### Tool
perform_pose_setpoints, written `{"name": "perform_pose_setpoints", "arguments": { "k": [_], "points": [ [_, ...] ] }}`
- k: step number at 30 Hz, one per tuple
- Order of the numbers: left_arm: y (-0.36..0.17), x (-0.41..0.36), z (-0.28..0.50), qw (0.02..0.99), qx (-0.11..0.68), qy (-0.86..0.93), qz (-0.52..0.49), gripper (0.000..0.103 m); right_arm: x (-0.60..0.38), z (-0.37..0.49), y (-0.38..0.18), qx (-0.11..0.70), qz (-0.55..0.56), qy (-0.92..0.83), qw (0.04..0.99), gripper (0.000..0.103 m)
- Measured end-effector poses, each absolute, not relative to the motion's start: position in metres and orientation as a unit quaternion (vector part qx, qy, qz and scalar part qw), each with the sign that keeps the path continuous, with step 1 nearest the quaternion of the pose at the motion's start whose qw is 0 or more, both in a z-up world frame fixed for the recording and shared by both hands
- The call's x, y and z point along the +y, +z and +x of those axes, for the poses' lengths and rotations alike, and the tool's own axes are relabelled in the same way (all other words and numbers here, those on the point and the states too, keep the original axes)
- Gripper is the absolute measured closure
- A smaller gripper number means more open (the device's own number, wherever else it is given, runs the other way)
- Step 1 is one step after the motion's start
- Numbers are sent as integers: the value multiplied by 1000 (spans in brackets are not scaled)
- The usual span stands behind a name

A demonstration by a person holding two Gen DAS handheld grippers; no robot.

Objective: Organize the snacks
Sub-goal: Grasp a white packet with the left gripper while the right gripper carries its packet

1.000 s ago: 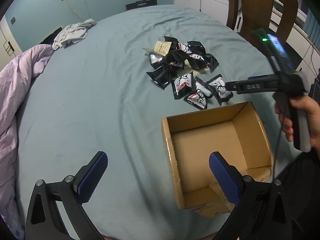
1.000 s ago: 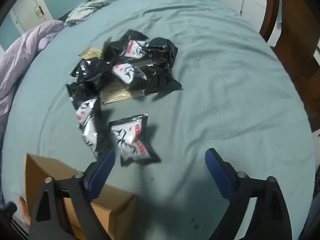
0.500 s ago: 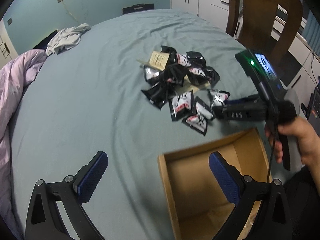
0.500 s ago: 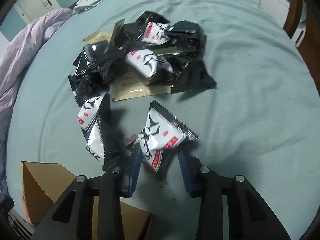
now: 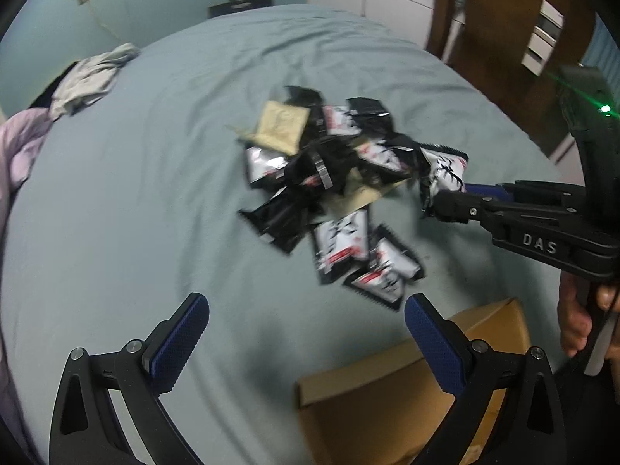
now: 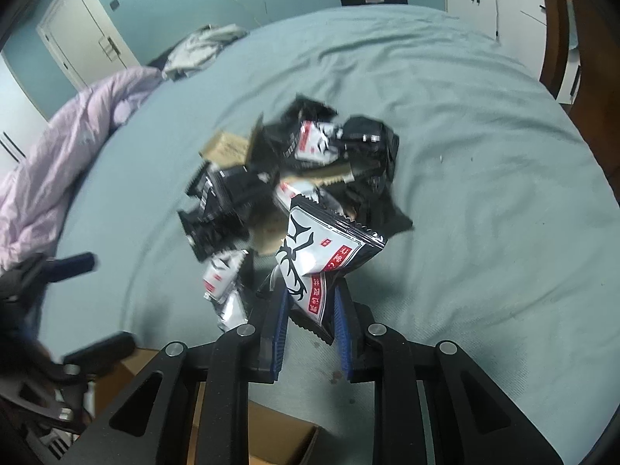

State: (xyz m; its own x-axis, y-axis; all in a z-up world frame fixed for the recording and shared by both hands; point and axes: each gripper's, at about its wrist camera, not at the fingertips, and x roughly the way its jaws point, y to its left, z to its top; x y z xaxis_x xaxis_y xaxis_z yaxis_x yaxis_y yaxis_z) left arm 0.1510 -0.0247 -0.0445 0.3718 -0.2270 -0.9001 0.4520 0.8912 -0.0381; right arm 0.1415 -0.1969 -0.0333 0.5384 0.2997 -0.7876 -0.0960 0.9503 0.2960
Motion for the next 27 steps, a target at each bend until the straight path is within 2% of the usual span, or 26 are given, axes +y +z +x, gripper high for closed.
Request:
{"name": "perform_pose_setpoints", "arguments": {
  "k": [7, 11, 16, 19, 21, 23, 27],
  "points": [
    [-51, -46, 176, 792, 565, -218, 72, 1, -213, 121, -15, 433, 128, 90, 888, 83],
    [-70, -46, 195, 769, 603, -207, 31, 17, -214, 117, -12, 428, 130, 78, 891, 83],
    [-97, -43, 214, 744, 644, -177, -9, 20, -207, 115, -12, 427, 118, 78, 893, 83],
    [-107, -41, 217, 738, 653, -169, -30, 28, -208, 117, -12, 427, 117, 78, 893, 83],
    [-113, -42, 218, 731, 656, -181, -50, 50, -210, 122, -14, 428, 116, 75, 893, 83],
    [-118, -45, 220, 726, 661, -182, -59, 63, -210, 125, -16, 427, 114, 70, 894, 83],
    [-119, -48, 216, 735, 651, -182, -62, 69, -209, 125, -19, 416, 95, 54, 903, 83]
  ]
}}
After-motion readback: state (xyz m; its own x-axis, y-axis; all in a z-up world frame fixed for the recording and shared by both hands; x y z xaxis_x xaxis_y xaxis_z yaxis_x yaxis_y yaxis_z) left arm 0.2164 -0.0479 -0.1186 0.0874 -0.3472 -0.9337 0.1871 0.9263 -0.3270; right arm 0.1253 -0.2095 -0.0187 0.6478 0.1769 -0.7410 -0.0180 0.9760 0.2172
